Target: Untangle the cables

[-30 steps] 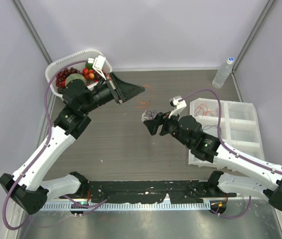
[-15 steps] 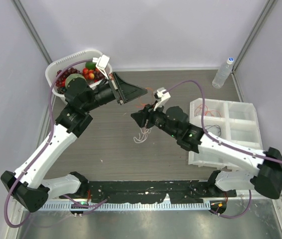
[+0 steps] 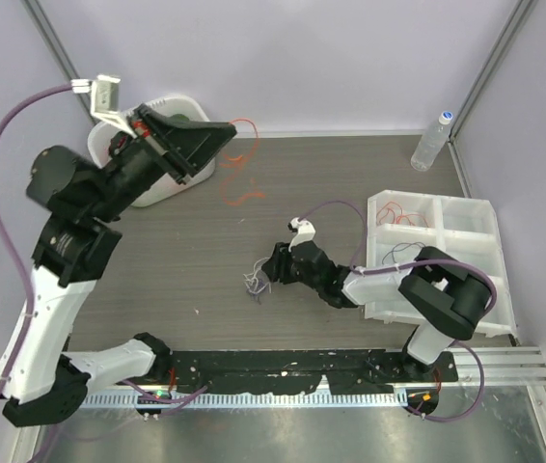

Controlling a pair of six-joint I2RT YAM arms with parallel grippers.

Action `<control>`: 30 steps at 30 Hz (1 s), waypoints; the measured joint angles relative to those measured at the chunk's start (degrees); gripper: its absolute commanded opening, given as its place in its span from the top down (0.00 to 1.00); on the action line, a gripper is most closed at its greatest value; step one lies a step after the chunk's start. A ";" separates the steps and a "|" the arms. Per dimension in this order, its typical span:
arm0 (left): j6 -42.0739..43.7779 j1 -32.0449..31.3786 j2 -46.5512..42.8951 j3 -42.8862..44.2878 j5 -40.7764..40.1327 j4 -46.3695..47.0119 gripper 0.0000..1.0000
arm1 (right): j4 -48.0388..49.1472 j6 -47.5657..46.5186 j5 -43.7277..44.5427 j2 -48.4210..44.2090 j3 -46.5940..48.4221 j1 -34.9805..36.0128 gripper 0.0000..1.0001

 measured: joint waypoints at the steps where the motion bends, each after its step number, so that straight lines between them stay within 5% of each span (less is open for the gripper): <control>1: 1.25 0.00 -1.11 0.35 -1.07 -0.28 1.00 | -0.57 0.00 0.55 -0.52 -0.02 0.00 0.43; 12: 4.79 0.00 -2.99 -4.28 -4.15 -2.67 1.00 | -9.18 -2.91 5.01 -16.31 -0.87 -0.02 0.31; 19: 3.87 0.00 -1.75 -13.75 -1.03 -2.78 1.00 | -32.48 -5.27 12.52 -37.11 4.70 -0.02 0.31; 26: -3.96 -0.72 2.64 -27.78 7.02 7.56 1.00 | -52.57 -1.62 20.65 -59.30 7.72 -0.07 0.31; 30: -8.09 -3.08 8.81 -32.37 8.61 13.99 1.00 | -58.03 0.61 21.77 -64.59 7.52 -0.07 0.31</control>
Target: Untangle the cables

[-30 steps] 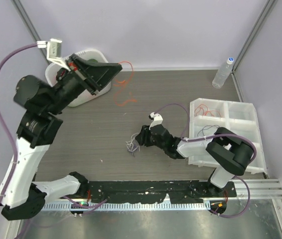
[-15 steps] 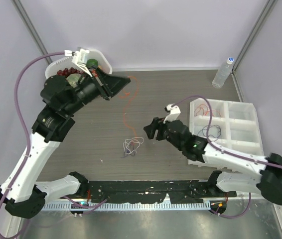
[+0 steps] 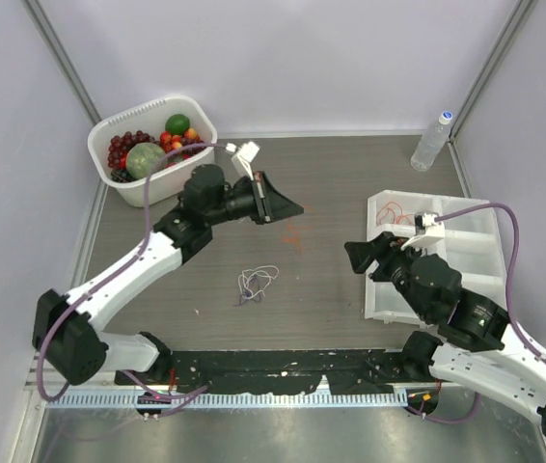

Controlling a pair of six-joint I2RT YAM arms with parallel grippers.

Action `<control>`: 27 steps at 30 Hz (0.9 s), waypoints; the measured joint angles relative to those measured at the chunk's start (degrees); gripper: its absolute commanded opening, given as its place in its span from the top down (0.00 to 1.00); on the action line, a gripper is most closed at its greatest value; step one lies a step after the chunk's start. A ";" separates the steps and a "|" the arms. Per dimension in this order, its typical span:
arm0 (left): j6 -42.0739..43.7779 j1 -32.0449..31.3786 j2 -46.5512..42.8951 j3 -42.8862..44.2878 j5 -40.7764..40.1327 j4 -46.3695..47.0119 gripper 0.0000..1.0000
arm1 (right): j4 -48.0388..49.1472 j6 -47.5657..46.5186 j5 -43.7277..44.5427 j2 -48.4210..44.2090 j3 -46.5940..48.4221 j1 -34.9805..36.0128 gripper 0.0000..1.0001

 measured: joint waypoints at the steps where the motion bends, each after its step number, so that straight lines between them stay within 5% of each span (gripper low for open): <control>1: -1.07 -0.74 1.90 -0.70 0.24 1.62 1.00 | -1.22 0.52 0.11 -0.15 -0.13 0.00 0.31; 7: -4.68 -4.37 12.31 -4.15 1.62 8.76 0.97 | -5.40 2.21 0.02 2.80 -1.03 0.00 0.31; 12: -3.98 -5.07 15.72 -9.64 1.22 8.96 0.51 | -4.24 2.75 -1.53 7.34 -2.75 0.00 0.31; 16: -0.24 -5.03 15.67 -10.86 -1.57 5.49 0.35 | -2.45 2.75 -2.89 12.17 -3.76 0.00 0.30; 21: 5.79 -4.20 12.13 -11.28 -5.97 -0.20 0.28 | 1.03 2.80 -3.78 20.52 -3.74 -0.02 0.30; 27: 12.87 -0.17 -3.19 -17.03 -17.27 -6.75 0.25 | 4.81 1.97 -9.40 35.80 -1.86 -1.53 0.32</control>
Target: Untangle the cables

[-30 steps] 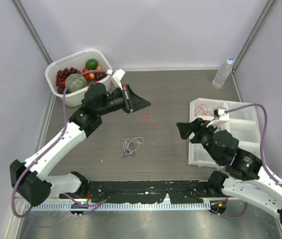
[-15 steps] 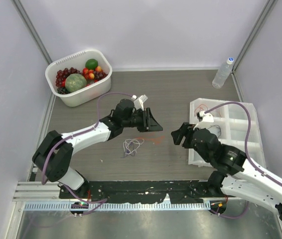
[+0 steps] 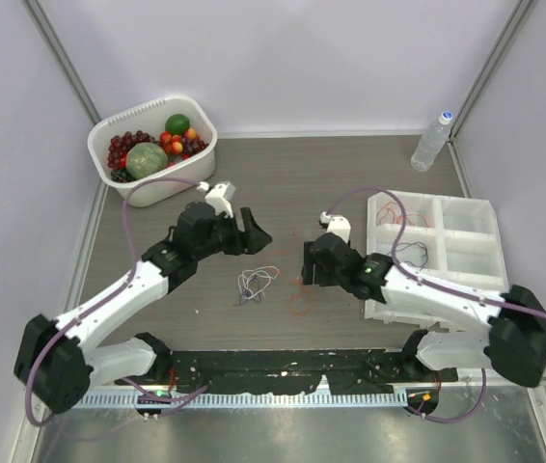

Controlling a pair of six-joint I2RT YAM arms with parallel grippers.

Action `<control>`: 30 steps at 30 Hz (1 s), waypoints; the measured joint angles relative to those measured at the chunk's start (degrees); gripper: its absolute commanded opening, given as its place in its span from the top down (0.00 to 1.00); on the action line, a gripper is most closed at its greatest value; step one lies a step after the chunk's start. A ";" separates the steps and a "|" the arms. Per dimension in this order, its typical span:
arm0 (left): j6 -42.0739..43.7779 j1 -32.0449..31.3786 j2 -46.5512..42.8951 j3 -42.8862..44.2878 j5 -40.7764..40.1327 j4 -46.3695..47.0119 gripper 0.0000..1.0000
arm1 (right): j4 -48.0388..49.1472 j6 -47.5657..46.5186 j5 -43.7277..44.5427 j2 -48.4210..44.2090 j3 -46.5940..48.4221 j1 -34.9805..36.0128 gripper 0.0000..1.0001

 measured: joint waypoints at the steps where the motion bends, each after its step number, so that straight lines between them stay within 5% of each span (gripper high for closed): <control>1: 0.39 0.66 -2.75 -1.46 -2.32 -0.39 0.25 | 0.09 -0.92 -1.40 2.99 0.92 -0.09 0.32; 6: 1.07 1.84 -11.67 -10.32 -8.46 1.25 0.23 | 0.20 -8.04 -6.40 14.53 6.38 -0.33 0.32; 14: 2.08 0.90 -11.39 -15.28 -10.93 2.93 0.23 | 0.50 -16.74 -9.81 22.69 10.49 -0.33 0.40; 27: 6.32 -5.53 -9.88 -20.63 -18.82 10.05 0.24 | 4.42 -19.23 -15.32 24.63 9.51 -0.22 0.43; 30: 6.95 -6.38 -9.66 -20.70 -19.98 10.36 0.24 | 4.83 -19.56 -15.93 25.09 9.27 -0.07 0.51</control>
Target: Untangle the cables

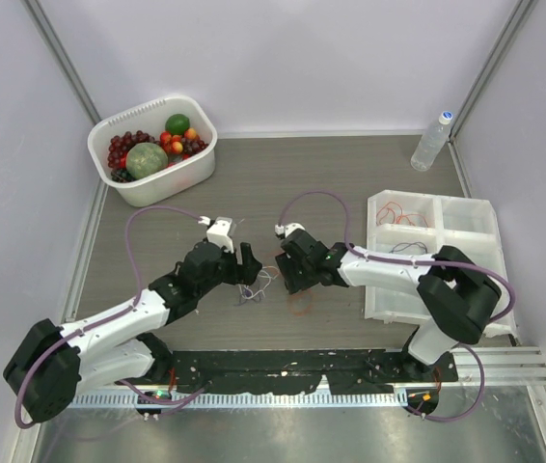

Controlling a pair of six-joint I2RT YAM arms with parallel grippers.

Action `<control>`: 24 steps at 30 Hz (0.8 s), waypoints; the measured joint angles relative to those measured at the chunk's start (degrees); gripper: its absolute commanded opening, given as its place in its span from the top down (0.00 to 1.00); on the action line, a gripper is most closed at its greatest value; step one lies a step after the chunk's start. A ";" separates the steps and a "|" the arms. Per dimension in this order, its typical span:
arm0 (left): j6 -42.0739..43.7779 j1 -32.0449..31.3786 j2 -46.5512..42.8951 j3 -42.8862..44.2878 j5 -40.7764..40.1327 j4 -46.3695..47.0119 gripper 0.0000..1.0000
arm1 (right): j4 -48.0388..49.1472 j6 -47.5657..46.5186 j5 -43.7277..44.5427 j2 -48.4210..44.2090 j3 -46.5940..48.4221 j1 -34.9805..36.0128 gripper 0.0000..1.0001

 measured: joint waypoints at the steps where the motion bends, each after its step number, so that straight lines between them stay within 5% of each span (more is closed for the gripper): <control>1: 0.24 -0.17 0.00 0.00 -0.31 0.22 0.24 | 0.26 -0.15 0.22 0.50 0.00 0.04 0.57; 8: 0.85 -0.66 0.00 0.00 -2.47 0.35 0.24 | 0.96 -0.04 6.67 3.37 0.61 1.29 0.99; 14: 1.11 -1.07 0.22 0.00 -3.30 0.39 0.24 | 0.74 0.87 12.04 -0.76 -0.24 1.62 0.99; 21: 1.77 -1.90 1.27 0.00 -4.22 0.37 0.24 | -1.42 3.76 16.92 -23.26 -0.66 -0.07 0.99; 24: 1.90 -2.16 1.40 0.00 -4.33 0.37 0.24 | -4.39 6.75 15.26 -29.33 2.25 -7.32 0.99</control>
